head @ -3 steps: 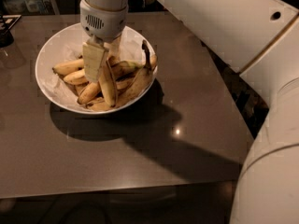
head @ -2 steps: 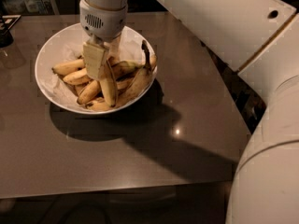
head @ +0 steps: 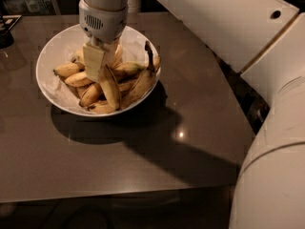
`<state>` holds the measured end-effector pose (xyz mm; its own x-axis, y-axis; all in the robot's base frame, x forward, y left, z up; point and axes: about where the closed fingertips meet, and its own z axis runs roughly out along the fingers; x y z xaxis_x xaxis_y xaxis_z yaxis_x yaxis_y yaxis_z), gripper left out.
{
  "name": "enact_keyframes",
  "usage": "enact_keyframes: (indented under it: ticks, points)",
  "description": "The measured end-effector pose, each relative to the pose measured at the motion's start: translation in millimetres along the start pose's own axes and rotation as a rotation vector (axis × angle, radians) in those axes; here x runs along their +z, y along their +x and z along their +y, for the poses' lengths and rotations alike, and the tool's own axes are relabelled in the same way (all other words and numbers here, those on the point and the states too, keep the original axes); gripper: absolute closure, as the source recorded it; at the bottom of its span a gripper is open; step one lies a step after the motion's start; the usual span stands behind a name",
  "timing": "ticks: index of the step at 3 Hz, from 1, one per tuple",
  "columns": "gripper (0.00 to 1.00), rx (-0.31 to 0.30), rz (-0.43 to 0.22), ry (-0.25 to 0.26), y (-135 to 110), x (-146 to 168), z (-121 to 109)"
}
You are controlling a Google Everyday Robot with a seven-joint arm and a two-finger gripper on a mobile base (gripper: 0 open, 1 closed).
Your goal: Pick banana from white bowl
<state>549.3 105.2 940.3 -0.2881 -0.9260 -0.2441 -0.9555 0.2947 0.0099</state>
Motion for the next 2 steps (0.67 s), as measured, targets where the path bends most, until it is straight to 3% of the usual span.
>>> enact_keyframes:
  ticks: [2]
  points:
    - [1.00, -0.076, -0.098, 0.027, 0.1, -26.1, 14.2]
